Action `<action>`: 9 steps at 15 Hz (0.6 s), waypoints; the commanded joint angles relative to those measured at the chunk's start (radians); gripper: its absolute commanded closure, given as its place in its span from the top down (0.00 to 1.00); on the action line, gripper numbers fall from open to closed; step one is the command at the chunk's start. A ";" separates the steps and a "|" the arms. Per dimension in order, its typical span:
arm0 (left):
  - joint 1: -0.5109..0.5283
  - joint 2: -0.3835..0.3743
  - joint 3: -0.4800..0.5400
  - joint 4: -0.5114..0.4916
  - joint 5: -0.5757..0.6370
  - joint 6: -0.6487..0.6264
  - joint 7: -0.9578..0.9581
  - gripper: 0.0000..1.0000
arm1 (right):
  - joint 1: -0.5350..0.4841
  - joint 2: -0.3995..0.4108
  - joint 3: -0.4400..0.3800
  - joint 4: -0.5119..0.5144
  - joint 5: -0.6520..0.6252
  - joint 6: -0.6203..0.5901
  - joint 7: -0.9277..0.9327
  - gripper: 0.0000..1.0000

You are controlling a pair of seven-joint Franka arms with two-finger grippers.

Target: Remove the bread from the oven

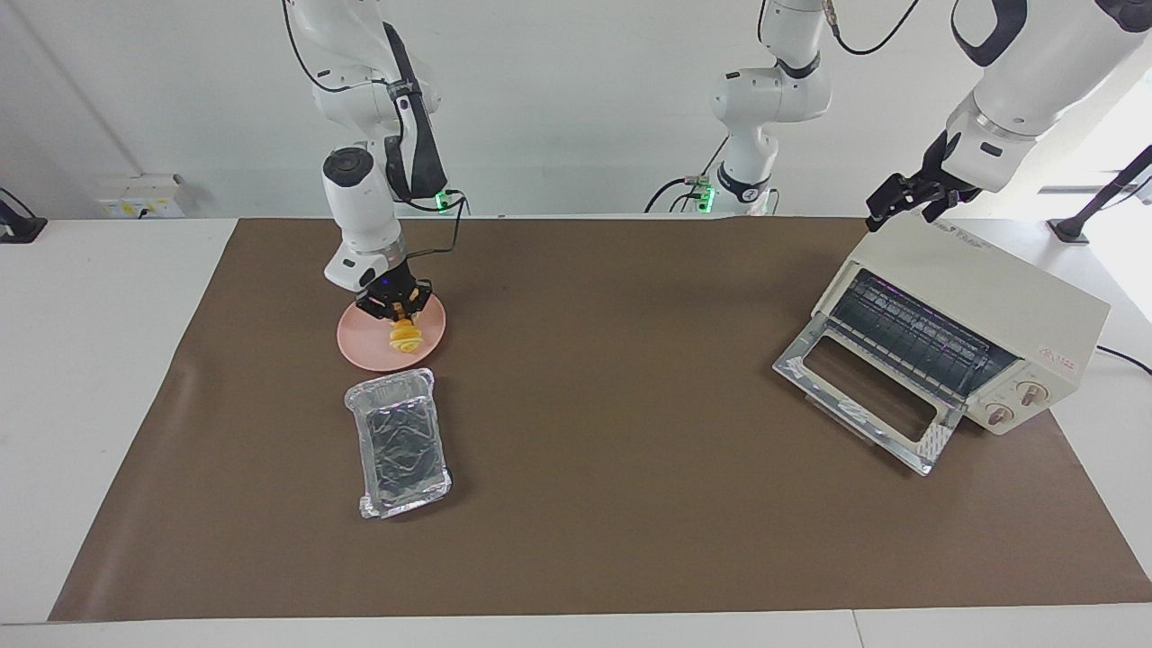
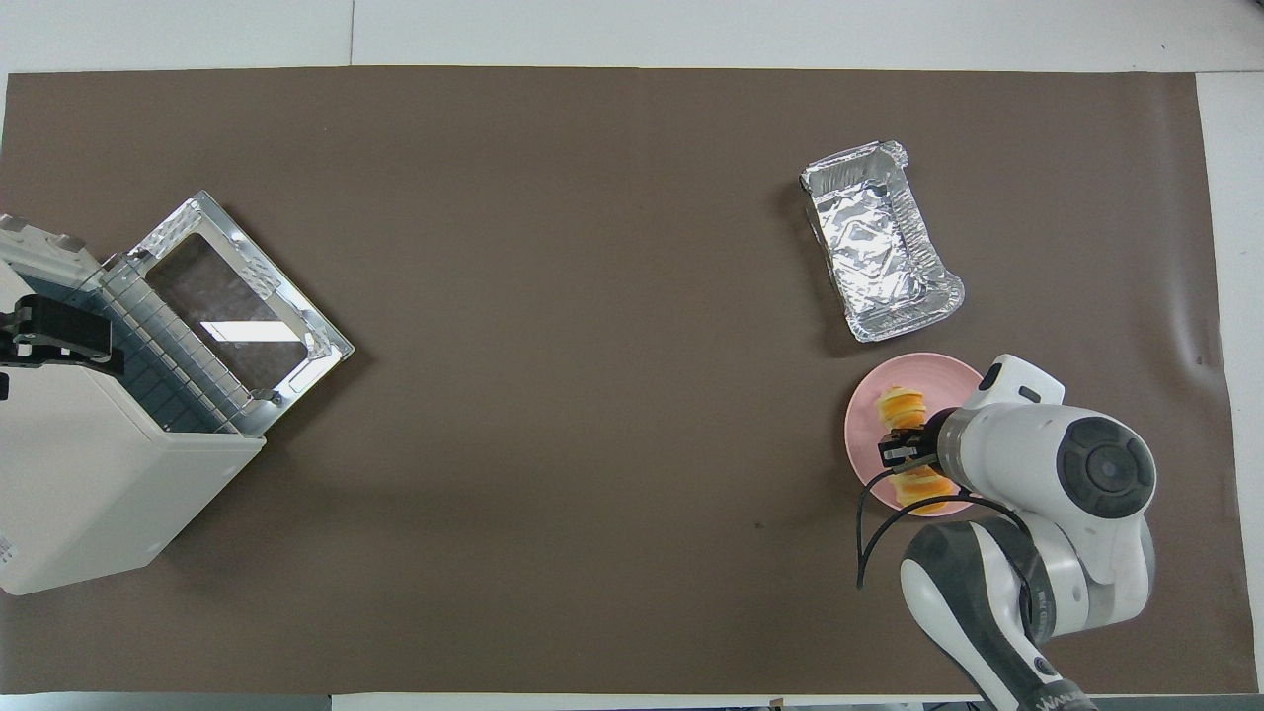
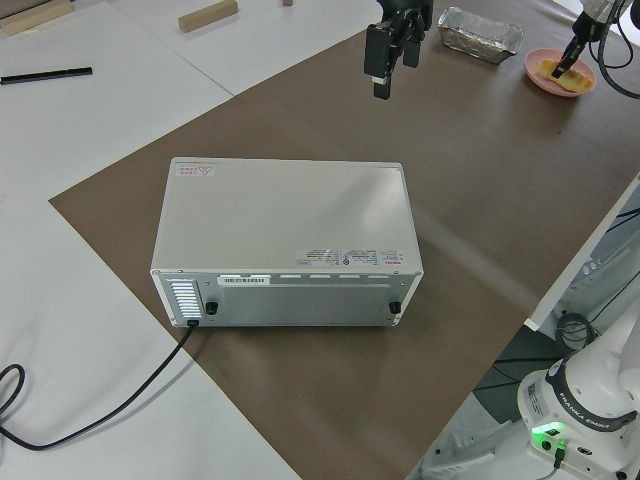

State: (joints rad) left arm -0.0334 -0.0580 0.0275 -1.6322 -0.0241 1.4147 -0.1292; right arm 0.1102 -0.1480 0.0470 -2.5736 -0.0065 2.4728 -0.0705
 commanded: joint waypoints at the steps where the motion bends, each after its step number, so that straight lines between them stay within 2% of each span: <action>1: 0.003 -0.026 0.002 -0.029 -0.007 -0.002 -0.001 1.00 | -0.017 -0.030 0.008 0.200 0.017 -0.316 0.000 1.00; 4: 0.003 -0.026 0.002 -0.029 -0.007 -0.002 -0.001 1.00 | -0.052 -0.027 0.005 0.410 0.019 -0.546 -0.005 1.00; 9: 0.003 -0.026 0.002 -0.029 -0.007 -0.002 -0.001 1.00 | -0.101 -0.004 0.002 0.703 0.025 -0.797 -0.054 1.00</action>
State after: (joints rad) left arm -0.0334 -0.0580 0.0275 -1.6322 -0.0241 1.4147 -0.1292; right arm 0.0310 -0.1904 0.0431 -1.9947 -0.0054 1.7842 -0.0834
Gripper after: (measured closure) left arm 0.000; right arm 0.000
